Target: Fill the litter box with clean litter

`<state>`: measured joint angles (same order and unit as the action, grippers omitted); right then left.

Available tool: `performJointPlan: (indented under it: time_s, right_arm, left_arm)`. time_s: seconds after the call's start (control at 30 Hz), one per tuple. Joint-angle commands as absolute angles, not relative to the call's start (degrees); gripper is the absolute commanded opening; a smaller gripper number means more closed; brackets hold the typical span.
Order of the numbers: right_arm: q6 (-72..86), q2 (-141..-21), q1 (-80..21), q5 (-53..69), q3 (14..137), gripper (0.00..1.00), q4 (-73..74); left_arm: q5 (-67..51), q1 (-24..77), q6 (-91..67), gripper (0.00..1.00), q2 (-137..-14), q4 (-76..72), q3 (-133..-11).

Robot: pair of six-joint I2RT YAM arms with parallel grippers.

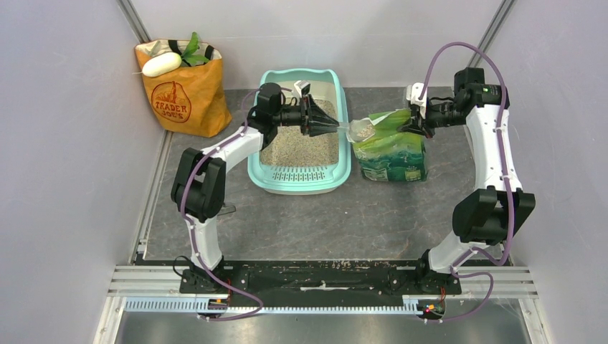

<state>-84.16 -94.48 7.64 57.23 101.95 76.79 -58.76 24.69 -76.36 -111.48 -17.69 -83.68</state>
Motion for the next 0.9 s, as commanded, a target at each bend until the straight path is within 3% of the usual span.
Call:
performJointPlan:
  time_s: [0.0,0.87]
  right_arm:
    - [-81.38,-93.17,7.12,58.89,107.00,0.00,73.80]
    - [-73.15,-91.19,2.92,54.89,108.74,0.00,71.04]
  left_arm:
    - [-63.56,22.22,-88.90,0.02,-107.62,-37.58,-79.96]
    - [-69.69,12.55,-95.15,0.02,-103.61,-50.36,-70.66]
